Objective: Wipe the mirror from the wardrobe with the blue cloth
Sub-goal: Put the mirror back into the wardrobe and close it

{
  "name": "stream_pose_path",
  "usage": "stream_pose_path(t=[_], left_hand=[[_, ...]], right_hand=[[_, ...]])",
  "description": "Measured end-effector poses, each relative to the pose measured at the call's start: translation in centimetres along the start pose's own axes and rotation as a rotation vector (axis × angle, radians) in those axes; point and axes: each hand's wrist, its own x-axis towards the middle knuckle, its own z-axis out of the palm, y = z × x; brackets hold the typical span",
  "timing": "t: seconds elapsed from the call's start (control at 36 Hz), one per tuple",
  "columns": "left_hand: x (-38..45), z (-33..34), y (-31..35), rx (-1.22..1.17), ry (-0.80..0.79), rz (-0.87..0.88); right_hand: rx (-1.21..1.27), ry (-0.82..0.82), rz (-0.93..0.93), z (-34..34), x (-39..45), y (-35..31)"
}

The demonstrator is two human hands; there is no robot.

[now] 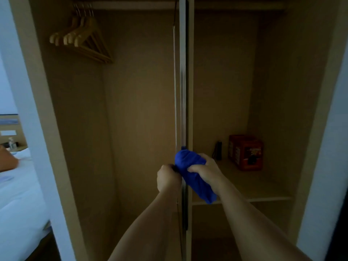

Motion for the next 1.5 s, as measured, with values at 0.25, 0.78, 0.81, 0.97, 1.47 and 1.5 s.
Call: stream_pose_path(t=[0.25, 0.78, 0.81, 0.97, 1.47, 1.5], left_hand=[[0.5, 1.9, -0.3, -0.478, -0.051, -0.258], [4.3, 3.5, -2.4, -0.831, -0.281, -0.457], [4.7, 3.7, -2.7, -0.835, -0.290, -0.491], [6.7, 4.9, -3.8, -1.140, -0.342, -0.654], [11.0, 6.4, -5.8, -1.204, -0.453, -0.736], [10.9, 6.4, -5.7, -1.205, -0.460, -0.731]], right_hand=[[-0.306, 0.240, -0.070, 3.1, 2.0, 1.1], [-0.734, 0.441, -0.182, 6.1, 7.8, 4.2], [-0.804, 0.435, -0.227, 6.1, 8.1, 4.5], [-0.987, 0.385, -0.347, 6.8, 9.9, 4.8], [-1.004, 0.381, -0.275, 8.2, 13.8, 5.8], [-1.004, 0.383, -0.275, 8.2, 13.8, 5.9]])
